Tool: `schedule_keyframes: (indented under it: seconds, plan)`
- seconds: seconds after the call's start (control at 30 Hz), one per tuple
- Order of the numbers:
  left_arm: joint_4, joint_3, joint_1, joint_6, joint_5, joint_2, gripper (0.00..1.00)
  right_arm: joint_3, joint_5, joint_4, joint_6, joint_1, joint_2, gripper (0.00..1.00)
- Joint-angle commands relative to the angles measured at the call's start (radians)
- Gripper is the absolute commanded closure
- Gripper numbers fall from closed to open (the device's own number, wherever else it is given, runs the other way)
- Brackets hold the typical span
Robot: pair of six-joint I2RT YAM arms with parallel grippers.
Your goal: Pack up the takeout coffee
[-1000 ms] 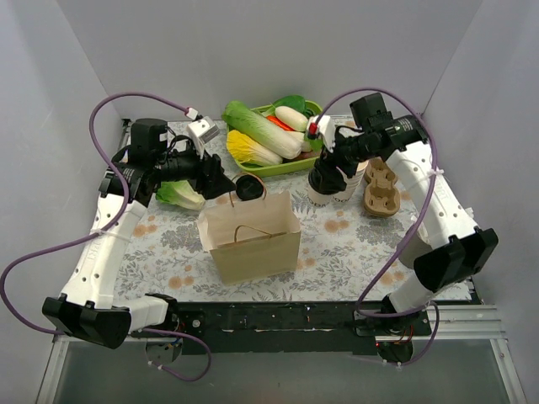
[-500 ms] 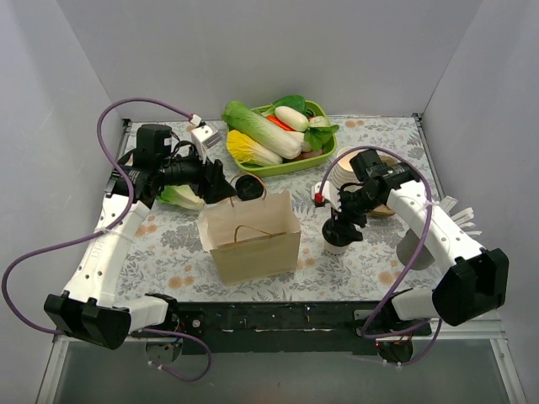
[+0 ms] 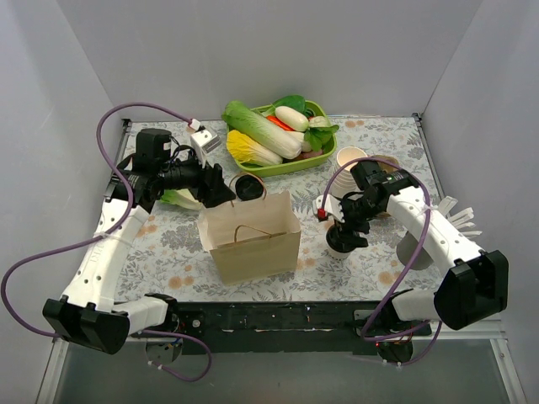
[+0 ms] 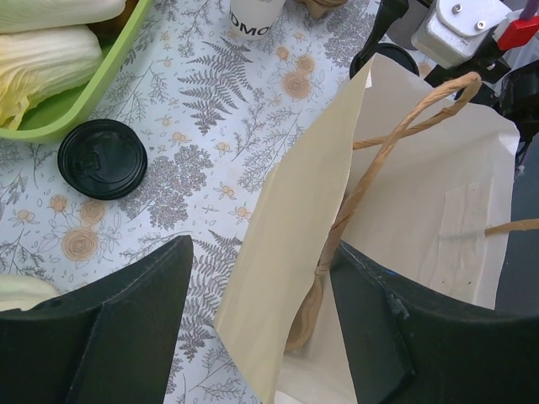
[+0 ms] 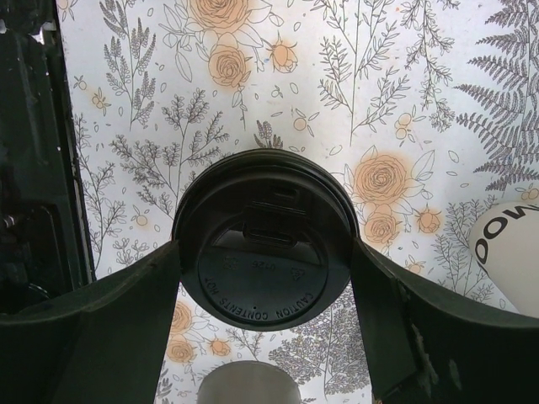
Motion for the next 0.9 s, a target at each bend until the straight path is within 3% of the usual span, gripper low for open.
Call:
schedule_keyframes:
  seconds: [0.0,0.07,0.37,0.87]
  plan:
    - [0.013,-0.025,0.005,0.003,0.004,-0.037,0.35,-0.016,0.022,-0.059,-0.041,-0.001,-0.010,0.75]
    - [0.017,-0.032,0.005,0.001,0.005,-0.040,0.35,-0.014,0.029,-0.064,-0.042,-0.002,-0.015,0.65]
    - [0.032,-0.052,0.005,-0.007,0.016,-0.045,0.35,0.033,0.048,-0.154,-0.079,-0.002,0.034,0.46]
    - [0.046,-0.092,0.007,-0.016,0.011,-0.066,0.35,0.064,0.100,-0.207,-0.145,-0.002,0.071,0.38]
